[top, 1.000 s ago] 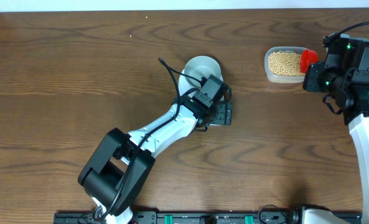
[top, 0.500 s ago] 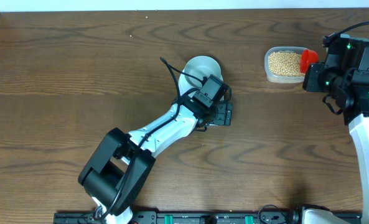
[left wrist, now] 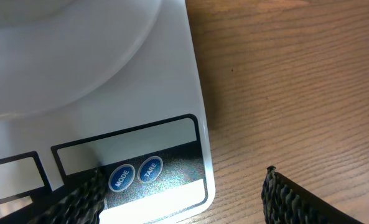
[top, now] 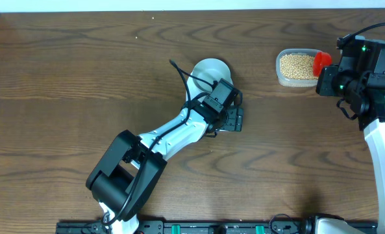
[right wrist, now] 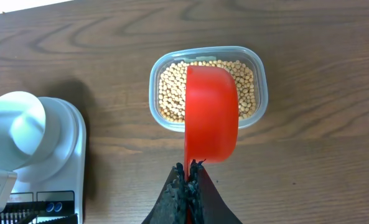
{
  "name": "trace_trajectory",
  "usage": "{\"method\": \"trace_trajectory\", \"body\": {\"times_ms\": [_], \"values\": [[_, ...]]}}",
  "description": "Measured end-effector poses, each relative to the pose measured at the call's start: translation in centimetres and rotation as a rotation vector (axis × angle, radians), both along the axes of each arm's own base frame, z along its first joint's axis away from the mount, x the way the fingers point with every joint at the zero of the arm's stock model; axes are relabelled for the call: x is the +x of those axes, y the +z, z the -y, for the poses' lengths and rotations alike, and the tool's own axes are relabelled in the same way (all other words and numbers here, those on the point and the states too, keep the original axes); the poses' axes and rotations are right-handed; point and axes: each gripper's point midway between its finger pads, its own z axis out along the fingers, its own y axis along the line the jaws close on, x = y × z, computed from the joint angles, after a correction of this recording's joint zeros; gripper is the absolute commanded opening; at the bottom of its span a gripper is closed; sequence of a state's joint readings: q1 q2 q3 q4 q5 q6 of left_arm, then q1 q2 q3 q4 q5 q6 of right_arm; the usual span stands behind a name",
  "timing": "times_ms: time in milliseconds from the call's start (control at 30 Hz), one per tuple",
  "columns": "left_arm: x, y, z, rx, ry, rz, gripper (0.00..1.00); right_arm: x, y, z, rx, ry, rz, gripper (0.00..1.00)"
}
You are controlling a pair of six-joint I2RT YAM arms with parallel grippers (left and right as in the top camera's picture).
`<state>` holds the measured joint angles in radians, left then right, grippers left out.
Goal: Scoop item into bowl and weigh 50g on scale
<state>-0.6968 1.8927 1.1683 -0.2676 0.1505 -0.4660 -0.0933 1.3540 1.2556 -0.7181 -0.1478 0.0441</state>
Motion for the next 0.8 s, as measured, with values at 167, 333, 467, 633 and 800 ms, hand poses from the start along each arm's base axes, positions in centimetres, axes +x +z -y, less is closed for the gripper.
{"method": "trace_trajectory", "body": {"times_ms": [167,333,467,633,800], "values": [[-0.01,-0.01,-0.03,0.001,0.000,0.000,0.82,0.00,0.01,0.01,0.000,0.000,0.000,0.01],[0.09,-0.13,-0.36,0.021,0.008,0.007,0.82,-0.06,-0.04,-0.01,0.000,0.000,-0.003,0.01],[0.28,-0.19,-0.72,0.039,0.017,0.017,0.82,-0.06,-0.04,0.00,0.000,0.000,-0.003,0.01],[0.34,-0.21,-0.82,0.044,0.021,0.020,0.82,-0.06,-0.07,-0.01,0.000,0.000,-0.004,0.01],[0.34,-0.21,-0.82,0.044,0.021,0.020,0.82,-0.05,-0.06,0.00,0.000,0.000,-0.003,0.01]]}}
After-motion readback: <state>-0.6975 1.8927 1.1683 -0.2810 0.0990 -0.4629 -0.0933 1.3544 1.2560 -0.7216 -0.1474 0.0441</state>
